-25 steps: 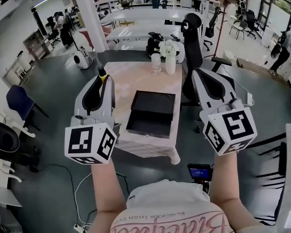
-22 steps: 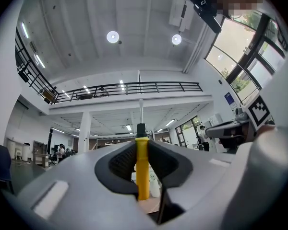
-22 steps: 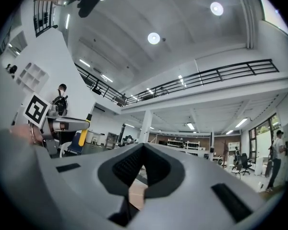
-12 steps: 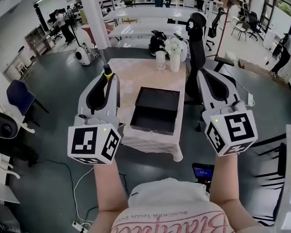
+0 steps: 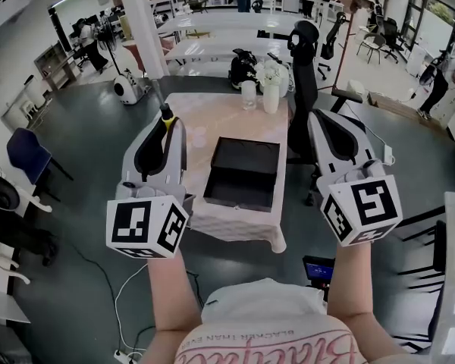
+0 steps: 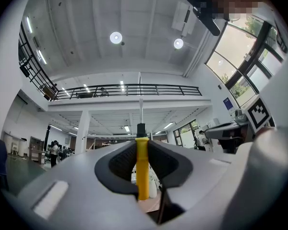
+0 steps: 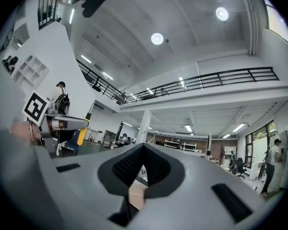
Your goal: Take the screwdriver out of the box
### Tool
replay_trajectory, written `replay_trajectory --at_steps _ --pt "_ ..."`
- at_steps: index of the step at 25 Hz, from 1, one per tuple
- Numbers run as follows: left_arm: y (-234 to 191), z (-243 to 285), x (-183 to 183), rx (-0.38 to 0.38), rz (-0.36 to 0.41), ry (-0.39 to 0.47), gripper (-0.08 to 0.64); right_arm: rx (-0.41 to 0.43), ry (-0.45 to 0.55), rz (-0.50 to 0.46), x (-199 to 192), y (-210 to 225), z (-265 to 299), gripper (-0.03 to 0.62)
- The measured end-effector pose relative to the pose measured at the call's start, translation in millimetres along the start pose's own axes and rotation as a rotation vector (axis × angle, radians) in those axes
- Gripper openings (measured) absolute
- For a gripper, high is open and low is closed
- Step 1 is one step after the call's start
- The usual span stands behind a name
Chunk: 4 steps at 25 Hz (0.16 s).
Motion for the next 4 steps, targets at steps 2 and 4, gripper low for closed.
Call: replay_trajectory --at_steps 2,4 --pt "-3.5 -1.5 -0.6 0.002 -0.003 0.000 0.081 -0.004 0.000 -0.002 0.8 -1.1 -1.0 0.005" --pt "-7.3 -2.7 -0.9 0.003 -0.004 0.001 0.081 -0.007 -0.003 -0.004 1.7 -2.7 -1.7 0.005"
Point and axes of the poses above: the fingertips, and each gripper's own axes: z forward along the fingers, y to its right, x out of its top, the point moved 2 cm from there along -z, backward along the fingers, and after that the axes turned 3 degrees about x, right-handed, at the moved point
